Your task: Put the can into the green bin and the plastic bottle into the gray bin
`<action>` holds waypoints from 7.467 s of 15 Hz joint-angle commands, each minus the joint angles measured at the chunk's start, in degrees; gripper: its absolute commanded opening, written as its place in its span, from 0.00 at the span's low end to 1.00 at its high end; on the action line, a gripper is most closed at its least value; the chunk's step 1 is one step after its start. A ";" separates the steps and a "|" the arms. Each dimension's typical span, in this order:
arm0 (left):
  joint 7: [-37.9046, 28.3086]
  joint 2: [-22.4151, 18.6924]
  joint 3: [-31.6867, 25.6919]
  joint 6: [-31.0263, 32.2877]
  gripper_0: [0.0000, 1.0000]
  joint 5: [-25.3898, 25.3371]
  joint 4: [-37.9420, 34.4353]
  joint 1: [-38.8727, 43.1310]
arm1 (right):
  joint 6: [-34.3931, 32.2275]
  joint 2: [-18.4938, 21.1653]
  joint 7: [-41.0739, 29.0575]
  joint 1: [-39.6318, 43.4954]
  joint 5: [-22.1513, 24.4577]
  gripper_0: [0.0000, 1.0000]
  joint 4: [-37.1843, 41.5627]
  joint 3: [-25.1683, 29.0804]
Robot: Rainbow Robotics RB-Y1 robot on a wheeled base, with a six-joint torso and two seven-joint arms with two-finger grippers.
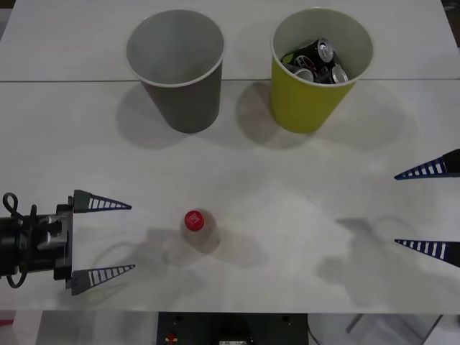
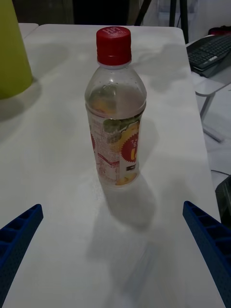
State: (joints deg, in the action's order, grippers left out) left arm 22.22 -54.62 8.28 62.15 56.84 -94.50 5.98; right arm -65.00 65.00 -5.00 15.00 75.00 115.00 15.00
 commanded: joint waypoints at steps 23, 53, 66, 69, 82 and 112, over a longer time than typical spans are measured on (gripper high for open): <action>2.04 21.23 6.40 -3.08 1.00 11.63 5.47 -7.21 | 0.00 0.00 0.00 0.00 0.00 1.00 0.00 0.00; -5.78 27.55 4.82 -1.77 0.01 16.99 7.40 -11.43 | 0.00 0.00 0.00 0.00 0.00 1.00 0.00 0.00; -52.54 25.53 -17.68 21.79 0.03 51.36 -19.58 -11.34 | 0.00 0.00 0.00 0.00 0.00 1.00 0.00 0.00; -59.66 22.46 -21.99 26.97 0.03 51.53 -21.60 -14.15 | 0.00 0.00 0.00 0.00 0.00 1.00 0.00 0.00; -83.30 0.40 -13.38 27.85 0.04 45.03 -14.05 -39.64 | 0.00 0.00 0.00 0.00 0.00 1.00 0.00 0.00; -84.89 15.69 26.79 13.00 0.04 50.56 37.37 -91.23 | 0.00 0.00 0.00 0.00 0.00 1.00 0.00 0.00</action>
State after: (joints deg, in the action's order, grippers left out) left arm -62.60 -38.97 35.08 75.15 107.19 -57.12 -85.22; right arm -65.00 65.00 -5.00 15.00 75.00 115.00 15.00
